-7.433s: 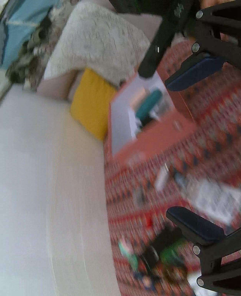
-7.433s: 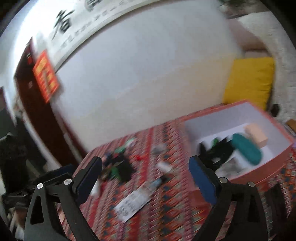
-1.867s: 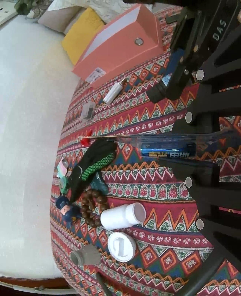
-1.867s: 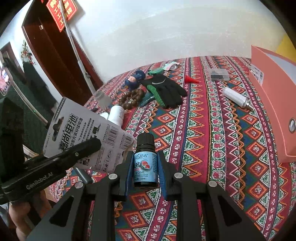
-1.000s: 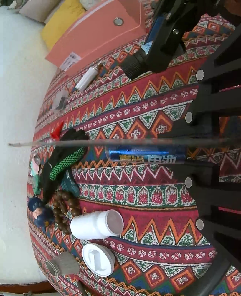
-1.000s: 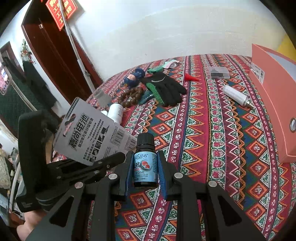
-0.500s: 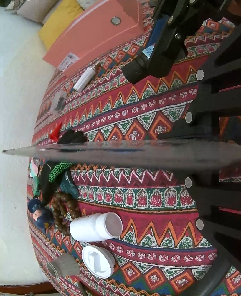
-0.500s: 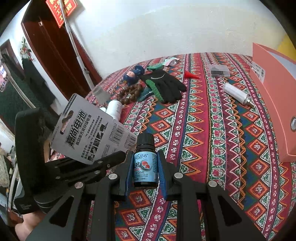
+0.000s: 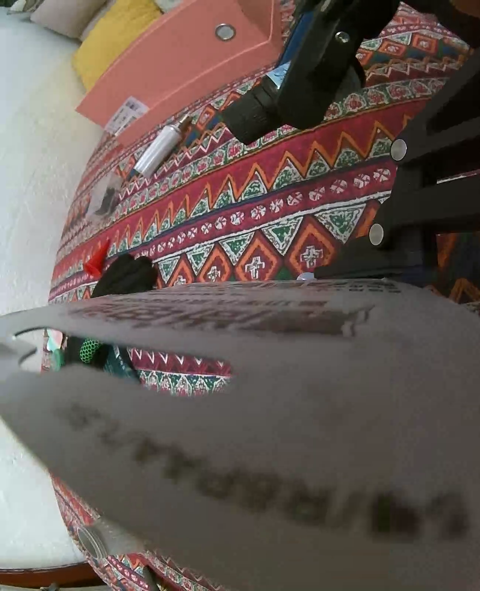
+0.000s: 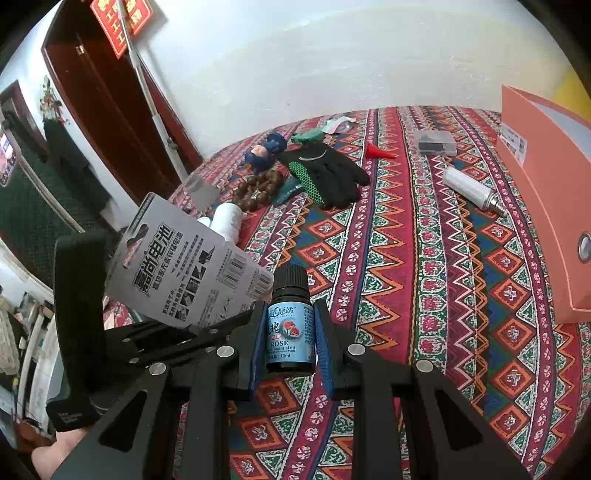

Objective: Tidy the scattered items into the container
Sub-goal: 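Lift the battery card with left tool while right tool lifts the rose oil bottle, then carry battery card into pink box with left tool while right tool drops bottle in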

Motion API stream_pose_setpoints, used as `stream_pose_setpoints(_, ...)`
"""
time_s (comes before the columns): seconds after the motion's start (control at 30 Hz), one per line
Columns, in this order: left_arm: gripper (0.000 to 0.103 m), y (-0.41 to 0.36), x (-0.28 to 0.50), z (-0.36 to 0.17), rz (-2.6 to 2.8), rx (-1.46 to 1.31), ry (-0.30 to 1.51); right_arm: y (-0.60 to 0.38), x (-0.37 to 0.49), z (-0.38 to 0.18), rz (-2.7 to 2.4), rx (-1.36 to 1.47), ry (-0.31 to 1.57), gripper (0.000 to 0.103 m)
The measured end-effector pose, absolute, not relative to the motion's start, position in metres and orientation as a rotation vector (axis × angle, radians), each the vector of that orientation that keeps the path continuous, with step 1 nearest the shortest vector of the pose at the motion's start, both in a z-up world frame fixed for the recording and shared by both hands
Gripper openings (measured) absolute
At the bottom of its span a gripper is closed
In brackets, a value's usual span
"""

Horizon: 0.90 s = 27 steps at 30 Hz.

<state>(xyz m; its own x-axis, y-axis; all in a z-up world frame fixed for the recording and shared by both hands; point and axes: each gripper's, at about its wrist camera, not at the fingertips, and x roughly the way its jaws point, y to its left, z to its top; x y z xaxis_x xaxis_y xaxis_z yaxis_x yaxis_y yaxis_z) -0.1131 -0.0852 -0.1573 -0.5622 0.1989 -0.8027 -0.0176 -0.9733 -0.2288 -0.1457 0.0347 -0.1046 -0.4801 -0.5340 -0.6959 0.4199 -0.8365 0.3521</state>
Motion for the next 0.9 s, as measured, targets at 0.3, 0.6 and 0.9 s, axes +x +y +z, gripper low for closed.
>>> stream_pose_setpoints(0.3, 0.012, -0.089, -0.104, -0.138, 2.662, -1.329, -0.338, 0.036, -0.144, -0.097, -2.306, 1.120, -0.181, 0.026)
stream_pose_setpoints(0.6, 0.012, -0.090, -0.081, -0.106, 2.725, -1.214, -0.318, 0.034, -0.126, -0.076, -2.328, 1.028, -0.142, 0.026)
stream_pose_setpoints(0.9, 0.012, -0.083, -0.058, -0.071, 2.769, -1.077, -0.280, 0.044, -0.106, -0.051, -2.358, 0.928, -0.112, 0.026)
